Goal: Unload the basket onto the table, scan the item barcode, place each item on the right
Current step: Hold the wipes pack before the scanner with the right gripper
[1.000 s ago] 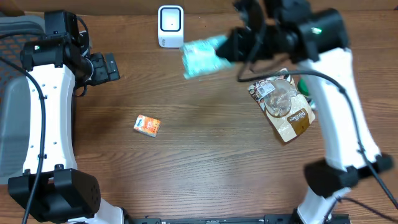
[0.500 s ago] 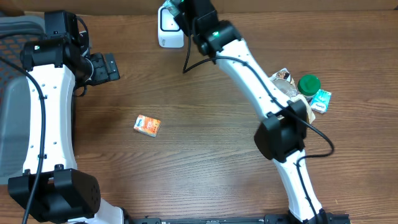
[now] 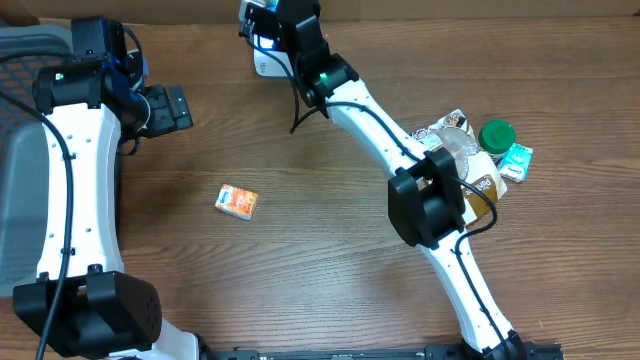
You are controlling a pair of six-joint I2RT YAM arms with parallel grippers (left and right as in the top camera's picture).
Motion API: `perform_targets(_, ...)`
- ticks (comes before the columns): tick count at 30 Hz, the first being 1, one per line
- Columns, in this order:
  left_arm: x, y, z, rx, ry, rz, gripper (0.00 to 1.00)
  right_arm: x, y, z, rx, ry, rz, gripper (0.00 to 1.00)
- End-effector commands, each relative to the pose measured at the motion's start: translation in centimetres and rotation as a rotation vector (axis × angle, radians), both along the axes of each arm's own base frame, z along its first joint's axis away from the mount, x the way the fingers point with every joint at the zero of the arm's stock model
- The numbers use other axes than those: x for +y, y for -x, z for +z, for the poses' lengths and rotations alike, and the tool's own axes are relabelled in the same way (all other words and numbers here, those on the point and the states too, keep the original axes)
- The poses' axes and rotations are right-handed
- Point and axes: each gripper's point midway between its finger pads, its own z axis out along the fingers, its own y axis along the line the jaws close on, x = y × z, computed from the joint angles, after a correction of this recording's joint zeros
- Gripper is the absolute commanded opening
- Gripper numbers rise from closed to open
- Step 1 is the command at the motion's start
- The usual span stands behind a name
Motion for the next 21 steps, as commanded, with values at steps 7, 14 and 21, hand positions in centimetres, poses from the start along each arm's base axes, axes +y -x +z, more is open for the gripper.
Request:
perform_targets(7,0.1,-0.2,0.0,0.000,-0.009,0.004,1.00,0.2,-0.4,1.1,-0.092,0.131,0.017,0.04)
perform_targets(14,0.1,-0.2,0.0,0.000,-0.009,0.004,1.00,0.3,-0.4,1.1,-0.091,0.121,0.022,0.04)
perform_targets(21,0.1,-0.2,0.0,0.000,-0.009,0.004,1.00,1.0,0.0,3.4,-0.118,-0.016,0.017,0.04)
